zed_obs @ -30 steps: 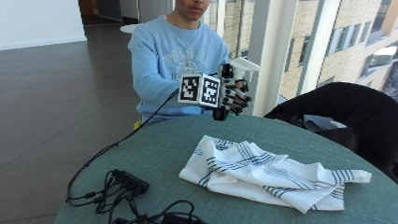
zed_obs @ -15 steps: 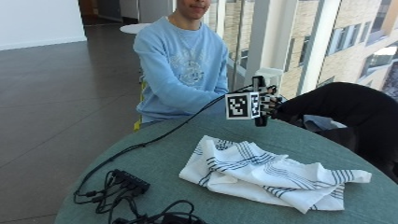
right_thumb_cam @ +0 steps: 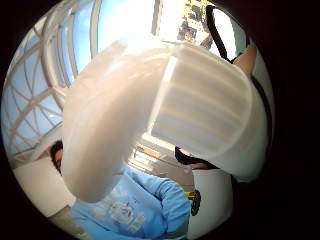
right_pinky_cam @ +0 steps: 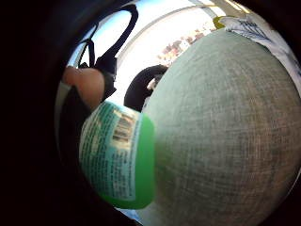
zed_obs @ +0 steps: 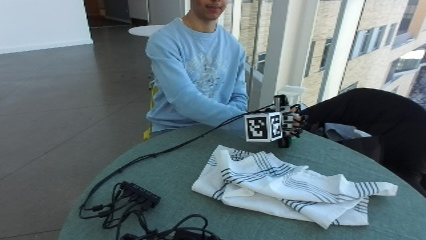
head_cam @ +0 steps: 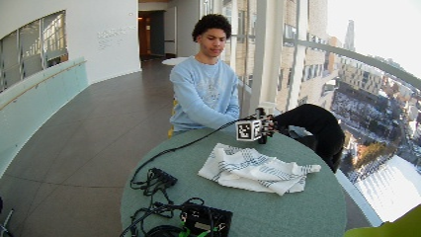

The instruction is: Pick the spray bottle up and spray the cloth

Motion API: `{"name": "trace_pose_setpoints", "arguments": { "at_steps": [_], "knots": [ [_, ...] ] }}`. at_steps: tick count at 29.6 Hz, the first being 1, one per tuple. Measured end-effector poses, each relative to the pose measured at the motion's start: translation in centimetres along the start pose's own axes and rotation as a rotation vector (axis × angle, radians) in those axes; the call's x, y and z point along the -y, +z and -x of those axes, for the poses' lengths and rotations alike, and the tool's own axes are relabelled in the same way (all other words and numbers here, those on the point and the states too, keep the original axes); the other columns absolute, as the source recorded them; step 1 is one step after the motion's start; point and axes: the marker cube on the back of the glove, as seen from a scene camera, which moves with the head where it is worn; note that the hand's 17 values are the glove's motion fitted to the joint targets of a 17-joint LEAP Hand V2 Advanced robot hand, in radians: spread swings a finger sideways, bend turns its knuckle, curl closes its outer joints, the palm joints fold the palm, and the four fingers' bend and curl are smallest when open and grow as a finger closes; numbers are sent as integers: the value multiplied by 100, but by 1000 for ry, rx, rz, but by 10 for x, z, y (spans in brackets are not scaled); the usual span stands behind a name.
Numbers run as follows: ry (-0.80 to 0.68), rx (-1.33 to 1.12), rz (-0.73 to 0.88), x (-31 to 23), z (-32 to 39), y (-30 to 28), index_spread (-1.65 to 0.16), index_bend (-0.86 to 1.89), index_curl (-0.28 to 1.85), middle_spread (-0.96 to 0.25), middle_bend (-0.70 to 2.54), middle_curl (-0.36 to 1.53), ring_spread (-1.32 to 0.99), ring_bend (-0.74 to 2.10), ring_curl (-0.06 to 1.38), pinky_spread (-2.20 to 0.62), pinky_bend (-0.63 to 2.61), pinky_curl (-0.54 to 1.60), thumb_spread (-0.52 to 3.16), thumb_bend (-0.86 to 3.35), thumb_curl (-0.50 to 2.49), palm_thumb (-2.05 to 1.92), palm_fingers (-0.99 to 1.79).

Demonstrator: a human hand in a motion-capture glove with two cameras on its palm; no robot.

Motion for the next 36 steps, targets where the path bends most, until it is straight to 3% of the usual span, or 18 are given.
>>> {"name": "trace_pose_setpoints", "arguments": {
  "at_steps": [16, 22, 26, 36],
  "knots": [
    [-8, 17, -9, -7, -5, 3, -24, 16, 43, -11, 18, 40, -9, 44, 37, 6, 18, 33, 79, -3, 65, 93, 106],
    [-11, -34, 13, -21, 9, -5, -28, 12, 41, -10, 20, 41, -11, 34, 36, 7, 21, 34, 89, -4, 60, 87, 93],
    [-13, -155, 19, -46, 31, -24, -32, 4, 37, -9, 20, 41, -9, 24, 35, 10, 31, 39, 92, -4, 56, 83, 66],
    [20, -420, 53, -141, 63, -114, -36, 12, 31, -7, 20, 41, -7, 20, 31, 13, 34, 37, 97, -3, 51, 80, 66]
  ]
}}
